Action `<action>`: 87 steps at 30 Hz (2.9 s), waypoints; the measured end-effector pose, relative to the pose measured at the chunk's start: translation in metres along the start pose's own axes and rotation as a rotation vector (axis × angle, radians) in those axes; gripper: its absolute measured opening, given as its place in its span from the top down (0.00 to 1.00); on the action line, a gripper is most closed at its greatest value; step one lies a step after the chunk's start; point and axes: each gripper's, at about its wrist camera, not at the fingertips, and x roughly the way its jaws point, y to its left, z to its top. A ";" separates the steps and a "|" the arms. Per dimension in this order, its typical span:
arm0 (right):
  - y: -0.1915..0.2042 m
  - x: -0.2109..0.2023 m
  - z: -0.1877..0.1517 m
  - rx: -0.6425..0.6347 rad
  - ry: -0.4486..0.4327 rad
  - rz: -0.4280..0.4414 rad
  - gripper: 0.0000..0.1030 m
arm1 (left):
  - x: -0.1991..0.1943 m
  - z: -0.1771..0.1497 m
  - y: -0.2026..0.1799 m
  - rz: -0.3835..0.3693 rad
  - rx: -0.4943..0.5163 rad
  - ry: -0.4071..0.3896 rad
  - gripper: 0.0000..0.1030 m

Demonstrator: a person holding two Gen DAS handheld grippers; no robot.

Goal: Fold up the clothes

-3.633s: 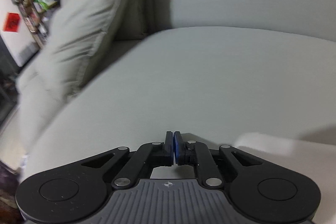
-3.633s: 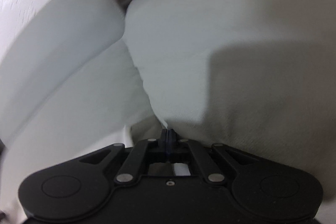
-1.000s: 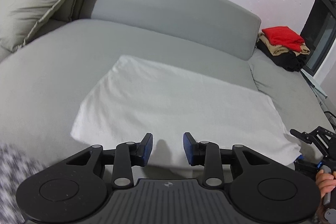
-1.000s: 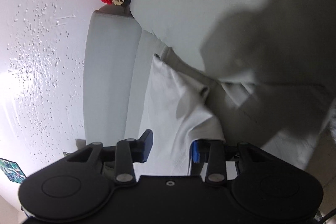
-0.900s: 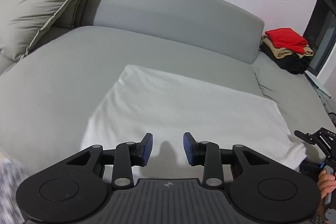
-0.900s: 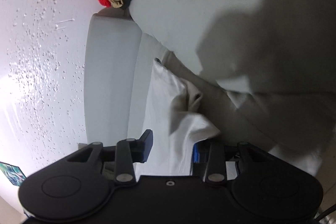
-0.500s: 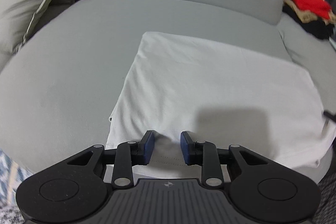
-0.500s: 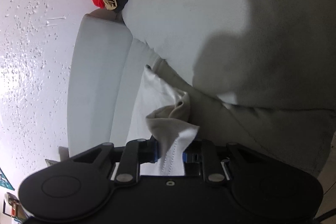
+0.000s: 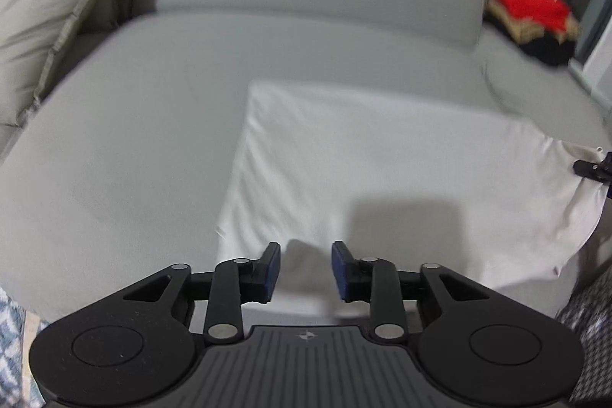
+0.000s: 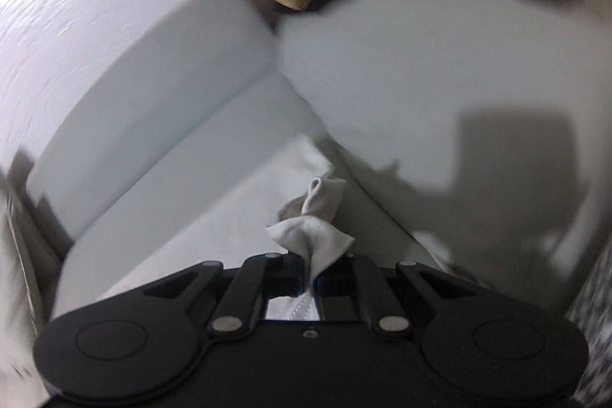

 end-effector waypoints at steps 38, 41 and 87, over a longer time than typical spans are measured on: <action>0.269 0.036 -0.115 -0.659 0.414 0.523 0.81 | -0.011 -0.011 0.090 0.092 -0.459 -0.112 0.74; 0.243 0.023 -0.101 -0.575 0.581 0.754 0.80 | -0.013 -0.013 0.093 0.092 -0.481 -0.115 0.74; 0.092 0.077 0.003 -0.222 0.229 0.496 0.84 | 0.053 0.083 -0.043 0.041 0.053 -0.171 0.81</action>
